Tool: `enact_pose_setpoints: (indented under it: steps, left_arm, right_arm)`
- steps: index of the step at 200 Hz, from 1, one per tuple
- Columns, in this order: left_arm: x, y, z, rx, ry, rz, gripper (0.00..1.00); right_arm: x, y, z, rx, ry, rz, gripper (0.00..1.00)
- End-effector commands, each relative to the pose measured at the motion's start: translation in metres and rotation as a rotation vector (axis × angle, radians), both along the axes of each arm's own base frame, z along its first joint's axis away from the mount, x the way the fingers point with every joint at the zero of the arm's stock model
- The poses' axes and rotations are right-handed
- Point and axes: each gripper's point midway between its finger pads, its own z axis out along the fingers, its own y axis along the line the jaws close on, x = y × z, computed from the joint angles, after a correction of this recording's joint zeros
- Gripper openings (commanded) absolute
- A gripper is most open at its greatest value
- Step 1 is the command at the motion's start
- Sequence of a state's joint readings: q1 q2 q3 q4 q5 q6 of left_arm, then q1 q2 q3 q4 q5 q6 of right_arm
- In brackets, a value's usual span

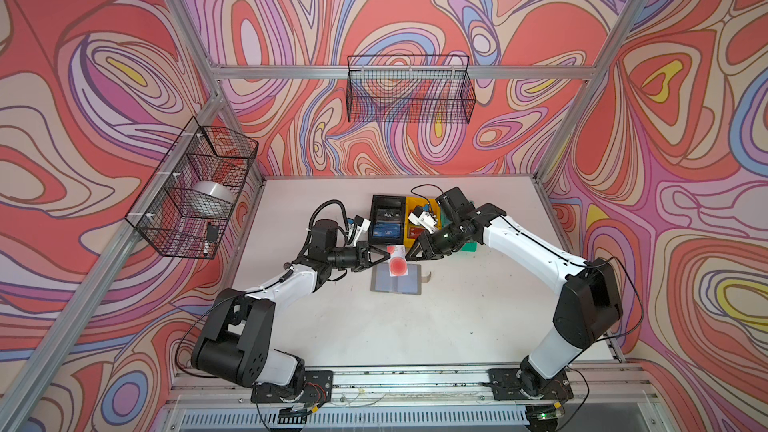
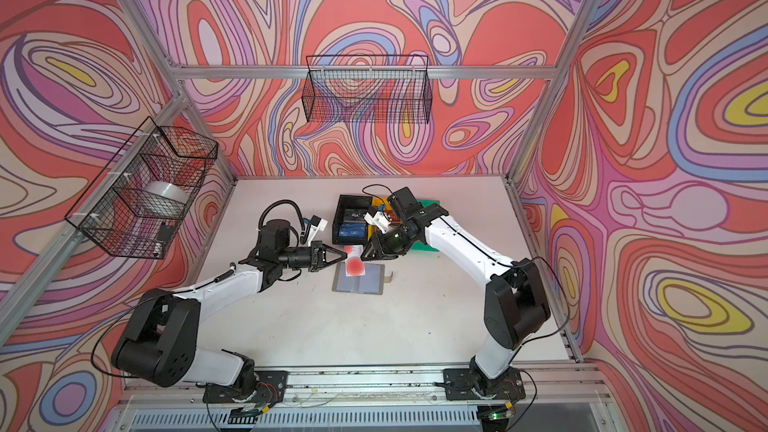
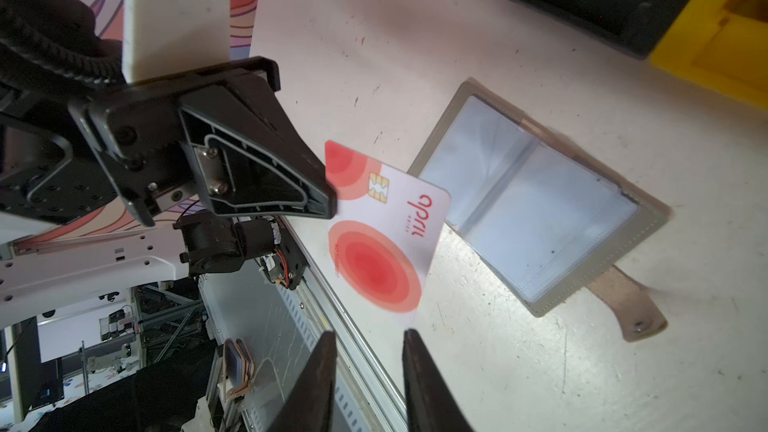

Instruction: Take the credit cards out of the card holder

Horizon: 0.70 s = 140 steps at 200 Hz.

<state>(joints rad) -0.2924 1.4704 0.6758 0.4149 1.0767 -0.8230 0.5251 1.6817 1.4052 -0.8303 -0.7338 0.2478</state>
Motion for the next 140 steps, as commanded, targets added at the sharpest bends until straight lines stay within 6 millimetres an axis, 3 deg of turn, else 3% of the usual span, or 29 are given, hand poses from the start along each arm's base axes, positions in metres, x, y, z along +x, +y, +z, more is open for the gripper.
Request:
enact_pose_setpoints:
  steps: [1,56,115,140]
  left_arm:
    - [0.006,-0.005,0.018,-0.119,-0.032,-0.02,0.0]
    - [0.012,-0.008,0.018,-0.176,-0.026,-0.004,0.0]
    - [0.009,-0.009,0.022,-0.173,-0.027,-0.023,0.0]
    - [0.011,-0.009,0.018,-0.164,-0.013,-0.014,0.0]
  right_arm:
    - [-0.005,0.0,-0.003,0.025,0.021,0.02,0.31]
    - [-0.004,-0.002,-0.015,0.009,0.036,0.012,0.32]
    - [0.013,-0.02,-0.014,0.001,0.024,-0.037,0.34]
    - [0.017,-0.019,-0.014,0.017,0.041,-0.028,0.34]
